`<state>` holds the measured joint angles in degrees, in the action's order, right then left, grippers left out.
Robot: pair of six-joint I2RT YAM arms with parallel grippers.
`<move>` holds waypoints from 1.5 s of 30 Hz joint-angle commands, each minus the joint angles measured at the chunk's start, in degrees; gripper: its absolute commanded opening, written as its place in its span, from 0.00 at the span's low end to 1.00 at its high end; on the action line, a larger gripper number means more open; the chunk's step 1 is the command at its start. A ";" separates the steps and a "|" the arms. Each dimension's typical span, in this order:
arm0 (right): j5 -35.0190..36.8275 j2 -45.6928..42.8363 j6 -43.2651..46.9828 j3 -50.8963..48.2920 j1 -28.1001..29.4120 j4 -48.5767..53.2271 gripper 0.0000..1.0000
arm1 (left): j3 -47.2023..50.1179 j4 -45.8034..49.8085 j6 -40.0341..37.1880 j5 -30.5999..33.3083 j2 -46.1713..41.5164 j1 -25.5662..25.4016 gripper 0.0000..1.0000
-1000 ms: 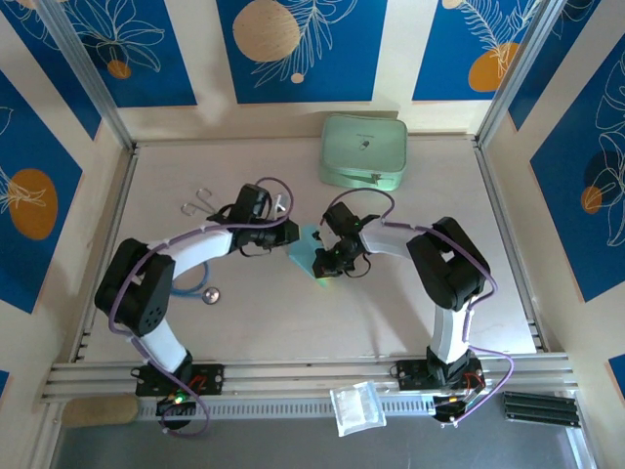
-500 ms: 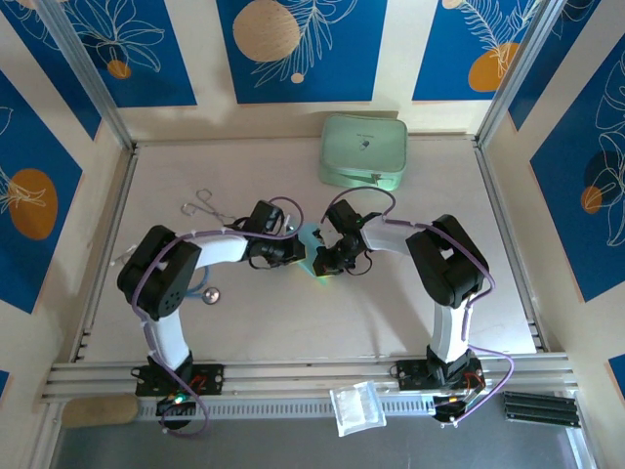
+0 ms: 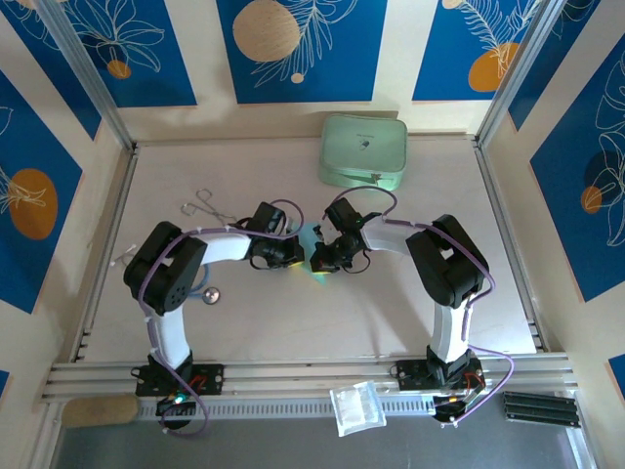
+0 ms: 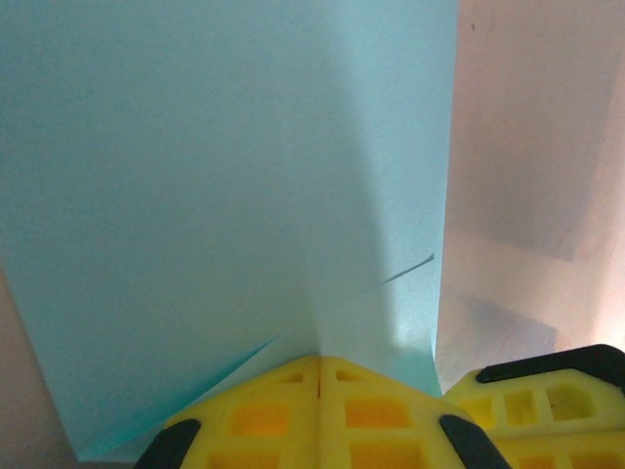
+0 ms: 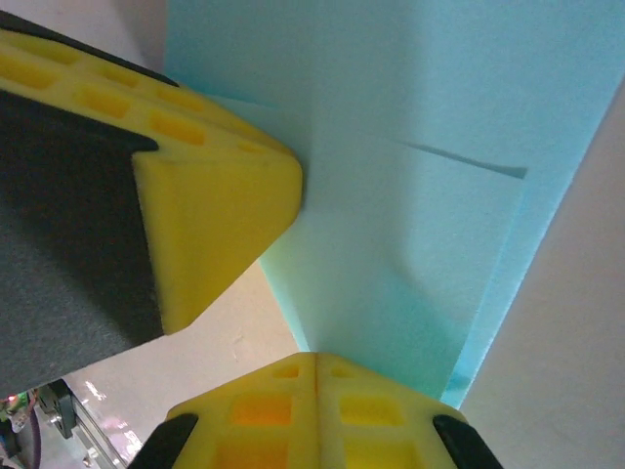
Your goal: Fold a paper plane with a square sheet of paper (pick it up from the middle)
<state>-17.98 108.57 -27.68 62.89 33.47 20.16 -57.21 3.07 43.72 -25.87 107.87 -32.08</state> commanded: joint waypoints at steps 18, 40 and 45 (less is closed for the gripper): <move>0.87 -3.46 0.43 -9.31 0.48 4.21 0.02 | -2.94 15.01 1.80 10.73 4.58 -0.22 0.06; 10.02 -21.50 -12.36 -12.07 -1.52 -6.11 0.19 | -5.75 2.44 10.38 4.35 -6.02 1.00 0.31; 12.91 -18.43 -16.76 -8.96 0.89 -6.95 0.20 | -2.30 1.68 10.94 9.04 -11.17 4.04 0.49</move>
<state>-7.60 88.47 -40.23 51.55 33.15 14.41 -61.32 5.96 53.56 -20.49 100.01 -29.95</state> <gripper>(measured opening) 0.204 0.470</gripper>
